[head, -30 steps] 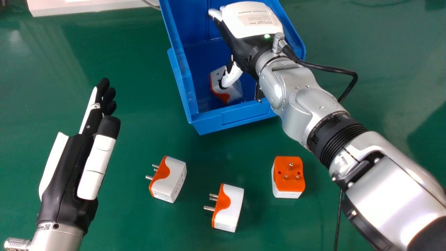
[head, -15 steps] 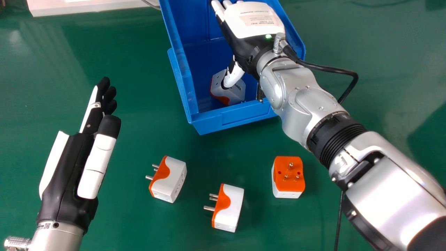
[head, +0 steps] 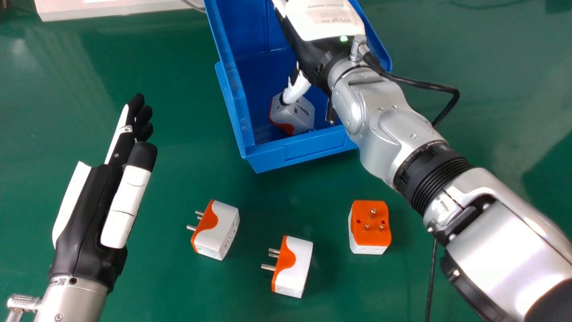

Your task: Pick all objects and put in blue box

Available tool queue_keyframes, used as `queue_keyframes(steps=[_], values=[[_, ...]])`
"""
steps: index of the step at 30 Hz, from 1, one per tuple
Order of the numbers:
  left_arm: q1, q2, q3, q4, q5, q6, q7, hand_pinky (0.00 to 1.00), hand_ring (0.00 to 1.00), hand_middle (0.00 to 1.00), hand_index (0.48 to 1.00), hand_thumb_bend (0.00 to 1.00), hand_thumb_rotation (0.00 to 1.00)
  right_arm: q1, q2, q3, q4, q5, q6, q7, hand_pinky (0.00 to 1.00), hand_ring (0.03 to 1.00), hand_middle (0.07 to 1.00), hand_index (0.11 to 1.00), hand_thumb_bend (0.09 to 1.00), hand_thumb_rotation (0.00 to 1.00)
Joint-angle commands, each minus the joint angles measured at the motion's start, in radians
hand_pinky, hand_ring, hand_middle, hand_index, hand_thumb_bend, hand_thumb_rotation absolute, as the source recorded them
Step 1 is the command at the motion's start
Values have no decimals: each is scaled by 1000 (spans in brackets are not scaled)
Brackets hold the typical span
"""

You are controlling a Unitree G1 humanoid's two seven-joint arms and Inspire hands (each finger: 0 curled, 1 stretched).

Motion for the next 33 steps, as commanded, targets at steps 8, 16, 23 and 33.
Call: queue_keyframes(steps=[8, 16, 23, 33], values=[[-14, 14, 15, 8, -10, -1, -10, 991, 1000, 1000, 1000, 853, 995, 347, -68, -102, -597, -13, 90, -53, 950, 1000, 1000, 998, 769, 60], [-34, 25, 26, 33, -15, -6, -21, 991, 1000, 1000, 1000, 852, 992, 693, -133, -101, -1126, -151, 181, -14, 962, 1000, 1000, 1000, 744, 139], [-52, 36, 37, 59, -22, -8, -30, 998, 1000, 1000, 1000, 850, 989, 968, -91, -60, -1398, -261, 210, -22, 989, 1000, 1000, 1000, 725, 183], [-67, 42, 41, 80, -26, -12, -34, 1000, 1000, 1000, 1000, 843, 987, 1258, -114, -61, -1541, -358, 131, -46, 987, 1000, 1000, 1000, 703, 217]])
